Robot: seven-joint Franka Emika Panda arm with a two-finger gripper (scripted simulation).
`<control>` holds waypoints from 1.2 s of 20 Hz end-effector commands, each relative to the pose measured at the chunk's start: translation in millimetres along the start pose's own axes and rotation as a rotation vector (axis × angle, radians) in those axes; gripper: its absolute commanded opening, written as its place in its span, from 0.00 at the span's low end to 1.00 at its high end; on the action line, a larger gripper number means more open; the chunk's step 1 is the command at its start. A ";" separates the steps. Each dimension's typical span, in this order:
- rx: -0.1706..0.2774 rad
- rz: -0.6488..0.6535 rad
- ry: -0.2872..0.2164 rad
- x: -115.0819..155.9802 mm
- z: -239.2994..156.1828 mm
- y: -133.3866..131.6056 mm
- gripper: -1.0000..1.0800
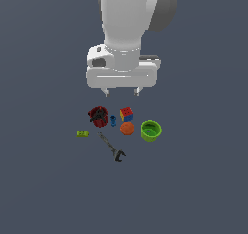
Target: Pick up a designated object from a clutter of objects.
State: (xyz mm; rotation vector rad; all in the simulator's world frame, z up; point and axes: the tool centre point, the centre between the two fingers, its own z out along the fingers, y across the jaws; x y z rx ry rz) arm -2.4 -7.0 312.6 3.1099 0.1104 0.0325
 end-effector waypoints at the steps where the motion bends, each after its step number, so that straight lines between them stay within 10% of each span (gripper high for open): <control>1: 0.002 -0.016 -0.002 -2.6 14.6 -2.0 0.96; 24: 0.028 -0.237 -0.013 -94.0 197.3 -31.4 0.96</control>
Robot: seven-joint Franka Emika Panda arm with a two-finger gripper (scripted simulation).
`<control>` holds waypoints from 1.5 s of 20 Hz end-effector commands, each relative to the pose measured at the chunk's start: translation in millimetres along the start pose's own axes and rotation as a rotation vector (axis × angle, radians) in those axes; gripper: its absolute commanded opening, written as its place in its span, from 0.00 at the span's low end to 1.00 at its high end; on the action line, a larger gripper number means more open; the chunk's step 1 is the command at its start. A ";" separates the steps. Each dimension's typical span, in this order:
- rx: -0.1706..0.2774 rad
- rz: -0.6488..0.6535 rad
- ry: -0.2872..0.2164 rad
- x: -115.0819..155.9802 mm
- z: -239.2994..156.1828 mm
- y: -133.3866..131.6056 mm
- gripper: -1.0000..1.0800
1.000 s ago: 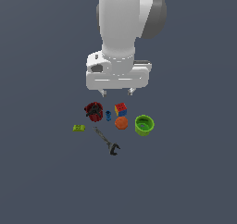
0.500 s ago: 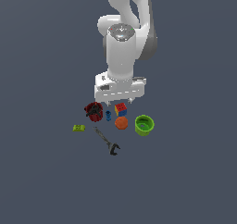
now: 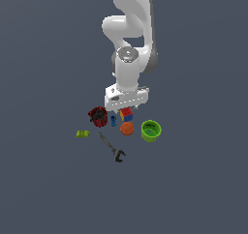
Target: Pick up a designated object from a clutter of objects.
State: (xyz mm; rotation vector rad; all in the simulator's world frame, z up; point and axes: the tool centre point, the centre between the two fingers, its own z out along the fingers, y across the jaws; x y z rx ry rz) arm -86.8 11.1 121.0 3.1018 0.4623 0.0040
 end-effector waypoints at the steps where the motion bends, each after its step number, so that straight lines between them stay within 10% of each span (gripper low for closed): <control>1: 0.002 -0.019 0.000 -10.6 12.9 -4.5 0.96; 30: 0.006 -0.057 -0.002 -35.4 80.9 -14.5 0.96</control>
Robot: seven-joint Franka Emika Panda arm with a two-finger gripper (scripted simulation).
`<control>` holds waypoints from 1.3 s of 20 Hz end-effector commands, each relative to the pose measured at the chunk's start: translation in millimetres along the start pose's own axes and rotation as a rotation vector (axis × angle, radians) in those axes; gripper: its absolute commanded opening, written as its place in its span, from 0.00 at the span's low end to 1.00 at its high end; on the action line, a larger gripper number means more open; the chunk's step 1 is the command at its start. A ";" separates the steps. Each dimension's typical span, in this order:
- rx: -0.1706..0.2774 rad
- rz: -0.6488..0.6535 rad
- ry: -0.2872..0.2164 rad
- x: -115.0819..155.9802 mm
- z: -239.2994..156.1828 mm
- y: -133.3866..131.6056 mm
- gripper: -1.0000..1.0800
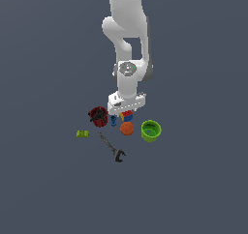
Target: Pick up a designated object from a clutter of objects.
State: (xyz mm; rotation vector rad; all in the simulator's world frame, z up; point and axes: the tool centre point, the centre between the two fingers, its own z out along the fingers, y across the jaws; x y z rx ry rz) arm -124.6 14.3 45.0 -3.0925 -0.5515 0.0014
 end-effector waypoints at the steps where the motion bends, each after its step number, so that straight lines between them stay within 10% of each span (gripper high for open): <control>1: 0.000 -0.001 0.001 0.0 7.5 -0.1 0.96; 10: 0.000 -0.001 0.001 0.8 11.8 0.2 0.96; 11: 0.000 -0.001 0.001 0.8 11.8 0.2 0.00; 26: 0.000 -0.001 0.000 3.6 7.4 -0.9 0.00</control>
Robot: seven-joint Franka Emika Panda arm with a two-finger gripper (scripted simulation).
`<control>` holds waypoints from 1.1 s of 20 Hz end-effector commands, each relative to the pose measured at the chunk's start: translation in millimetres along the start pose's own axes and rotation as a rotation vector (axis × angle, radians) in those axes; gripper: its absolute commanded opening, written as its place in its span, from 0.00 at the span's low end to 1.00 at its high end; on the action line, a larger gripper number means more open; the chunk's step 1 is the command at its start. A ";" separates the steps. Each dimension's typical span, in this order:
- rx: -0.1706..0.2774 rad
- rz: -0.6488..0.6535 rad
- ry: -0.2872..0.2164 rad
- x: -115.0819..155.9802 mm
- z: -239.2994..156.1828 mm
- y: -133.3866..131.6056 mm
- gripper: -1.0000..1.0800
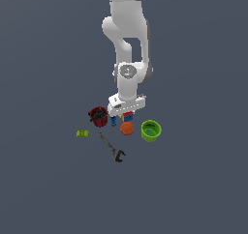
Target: Pick up a designated object from a clutter of objects.
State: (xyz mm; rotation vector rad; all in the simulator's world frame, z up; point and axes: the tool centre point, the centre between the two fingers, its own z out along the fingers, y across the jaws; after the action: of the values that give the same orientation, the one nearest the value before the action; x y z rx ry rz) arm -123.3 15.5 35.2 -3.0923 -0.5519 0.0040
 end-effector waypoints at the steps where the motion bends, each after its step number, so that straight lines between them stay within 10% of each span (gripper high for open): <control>1: -0.001 0.000 0.002 3.3 -4.6 -0.7 0.00; 22: -0.001 -0.001 0.002 87.1 -129.6 -26.5 0.00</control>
State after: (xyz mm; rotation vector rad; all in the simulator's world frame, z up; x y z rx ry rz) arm -57.5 65.2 151.4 -3.0923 -0.5532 0.0024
